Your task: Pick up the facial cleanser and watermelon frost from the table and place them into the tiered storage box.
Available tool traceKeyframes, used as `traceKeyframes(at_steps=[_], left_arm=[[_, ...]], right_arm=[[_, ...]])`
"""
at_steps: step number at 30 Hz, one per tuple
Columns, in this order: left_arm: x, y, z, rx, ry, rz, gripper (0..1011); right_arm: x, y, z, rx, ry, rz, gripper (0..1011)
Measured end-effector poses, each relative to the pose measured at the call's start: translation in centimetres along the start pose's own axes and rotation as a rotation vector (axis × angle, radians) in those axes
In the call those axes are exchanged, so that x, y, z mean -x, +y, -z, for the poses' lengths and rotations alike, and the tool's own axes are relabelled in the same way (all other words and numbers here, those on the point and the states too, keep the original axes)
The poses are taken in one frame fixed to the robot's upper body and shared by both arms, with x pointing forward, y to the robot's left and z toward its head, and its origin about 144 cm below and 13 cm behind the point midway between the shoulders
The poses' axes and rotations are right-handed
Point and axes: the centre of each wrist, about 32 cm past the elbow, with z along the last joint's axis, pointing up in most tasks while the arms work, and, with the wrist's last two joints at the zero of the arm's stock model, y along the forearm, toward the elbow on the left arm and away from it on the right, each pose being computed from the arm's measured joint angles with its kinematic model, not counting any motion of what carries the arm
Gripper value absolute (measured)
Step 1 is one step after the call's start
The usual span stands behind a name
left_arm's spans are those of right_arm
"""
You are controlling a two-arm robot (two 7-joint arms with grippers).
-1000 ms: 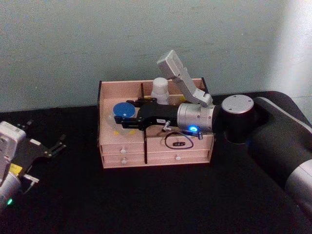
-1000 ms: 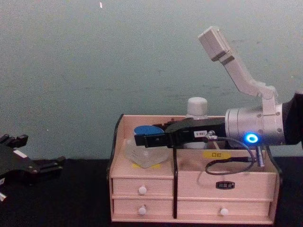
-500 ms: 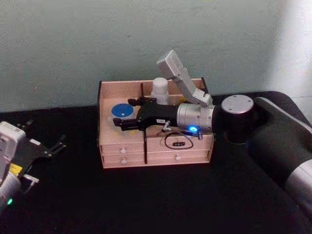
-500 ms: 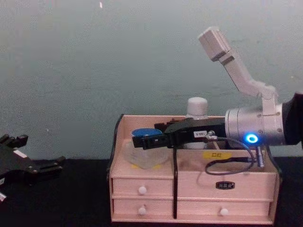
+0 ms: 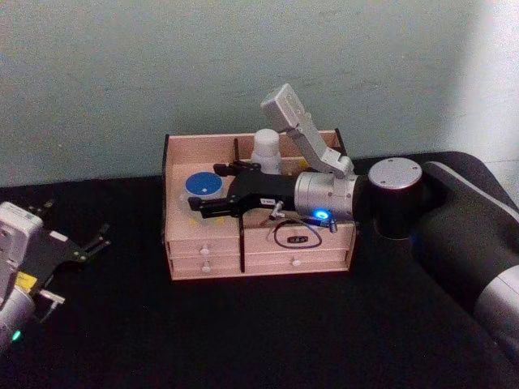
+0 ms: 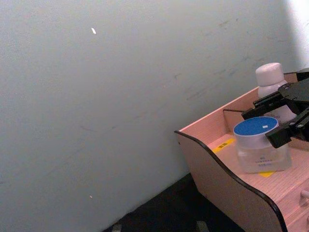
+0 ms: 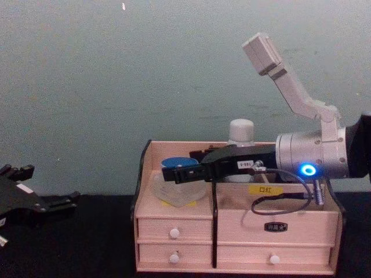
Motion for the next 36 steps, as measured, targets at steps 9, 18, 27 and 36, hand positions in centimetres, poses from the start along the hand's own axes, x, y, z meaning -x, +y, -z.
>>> traceKeyframes(at_steps=[9,18,27,36], left_arm=[[0.0,0.0,0.0,0.0,0.0,0.0,1001],[0.0,0.0,0.0,0.0,0.0,0.0,1001],[0.0,0.0,0.0,0.0,0.0,0.0,1001],[0.0,0.0,0.0,0.0,0.0,0.0,1001]], right_arm=[[1.2,-0.9,-0.4,-0.083,-0.07,0.025,1002],[2.9,-4.0,-0.8,-0.136,-0.11,0.006,1002],[4.8,-8.4,0.6,-0.132,-0.107,-0.039,1002],[6.2,-13.5,2.4,-0.093,-0.094,0.041,1002]])
